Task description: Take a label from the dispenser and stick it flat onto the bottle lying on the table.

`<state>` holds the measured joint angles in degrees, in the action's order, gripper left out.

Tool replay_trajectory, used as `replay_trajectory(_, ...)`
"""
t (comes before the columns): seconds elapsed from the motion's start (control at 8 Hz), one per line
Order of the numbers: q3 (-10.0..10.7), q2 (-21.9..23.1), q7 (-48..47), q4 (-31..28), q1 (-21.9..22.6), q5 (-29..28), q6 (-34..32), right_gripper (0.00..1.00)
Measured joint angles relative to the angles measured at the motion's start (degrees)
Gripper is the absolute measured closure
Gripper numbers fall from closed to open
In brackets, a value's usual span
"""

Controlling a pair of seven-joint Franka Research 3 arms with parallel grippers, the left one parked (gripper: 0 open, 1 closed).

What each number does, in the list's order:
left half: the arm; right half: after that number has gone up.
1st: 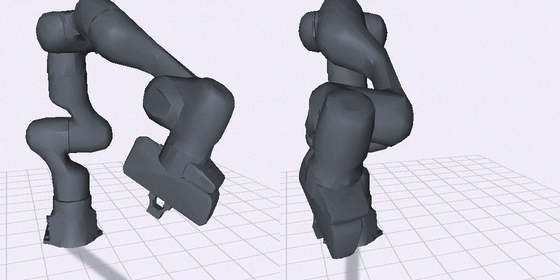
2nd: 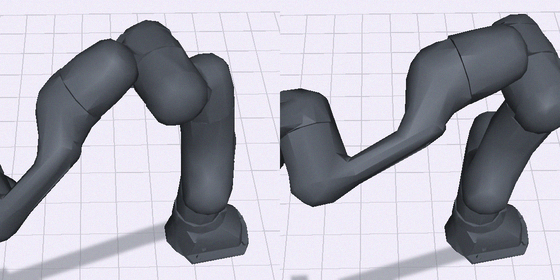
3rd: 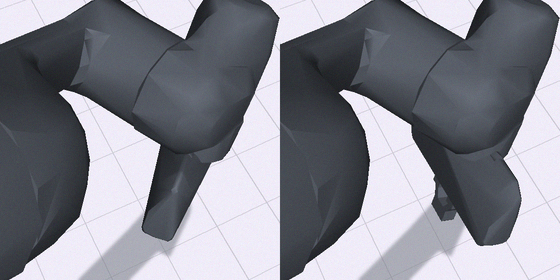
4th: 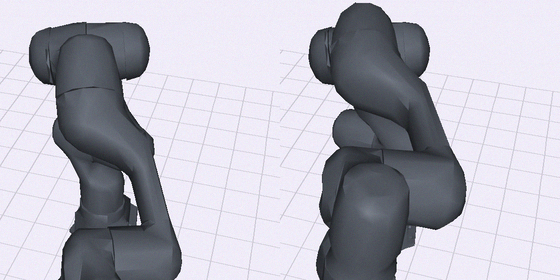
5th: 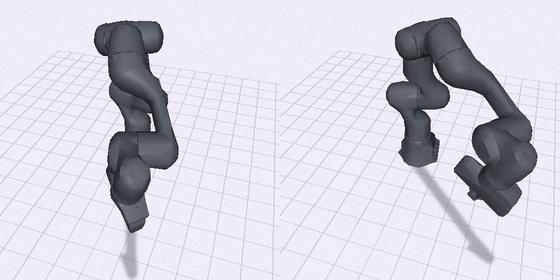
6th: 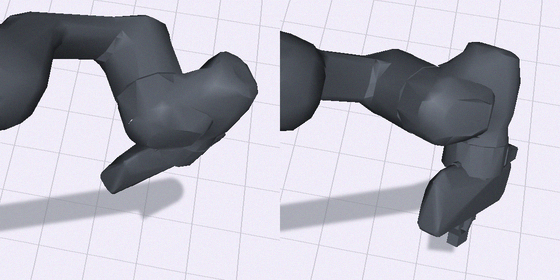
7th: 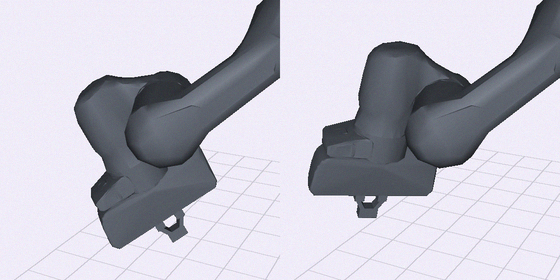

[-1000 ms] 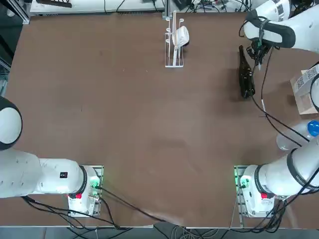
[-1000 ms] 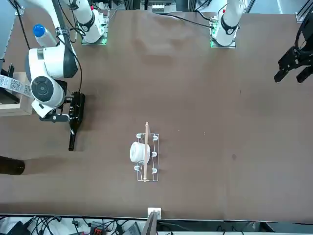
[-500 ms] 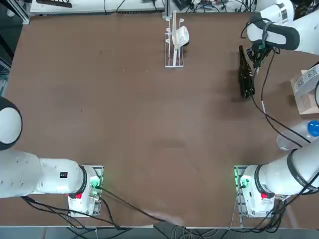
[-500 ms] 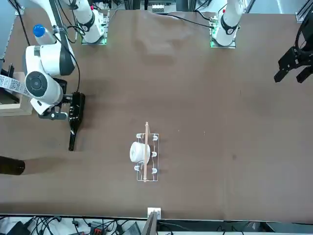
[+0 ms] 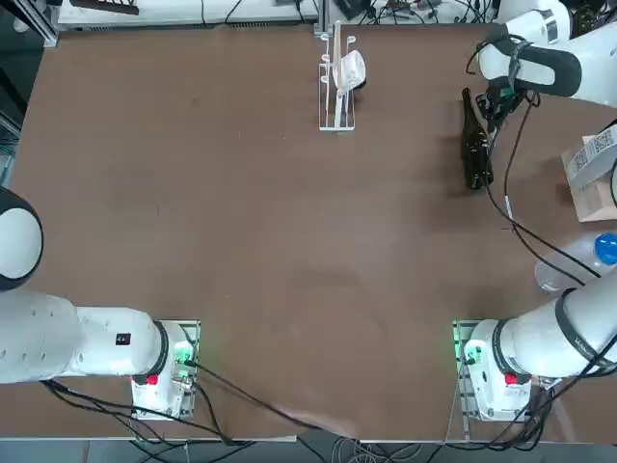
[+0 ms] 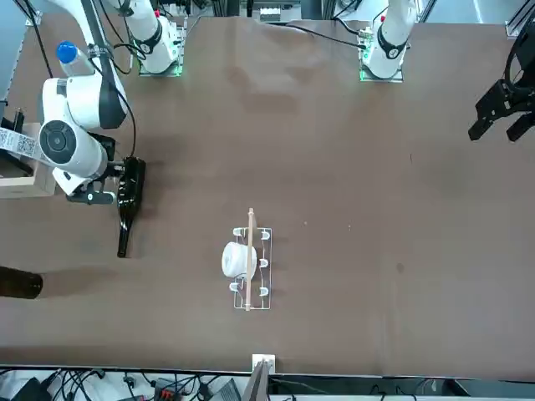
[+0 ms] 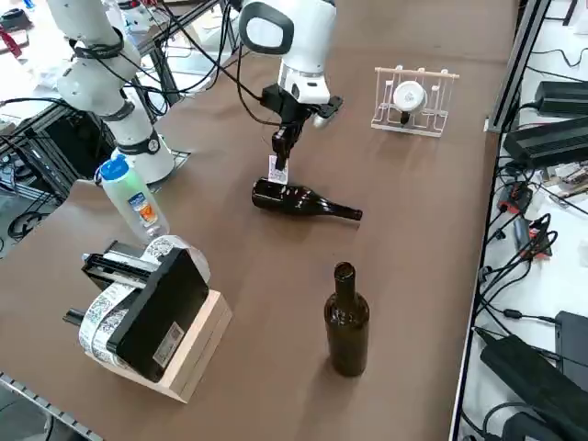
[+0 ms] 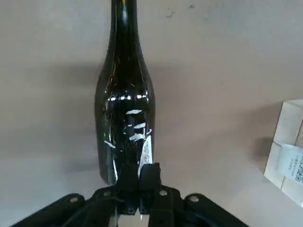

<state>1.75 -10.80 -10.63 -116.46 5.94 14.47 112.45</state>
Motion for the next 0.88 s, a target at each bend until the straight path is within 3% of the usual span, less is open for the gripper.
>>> replay_trajectory(0.88,0.02,-0.29,2.91,-1.59,-1.56,-3.59,3.18,0.98)
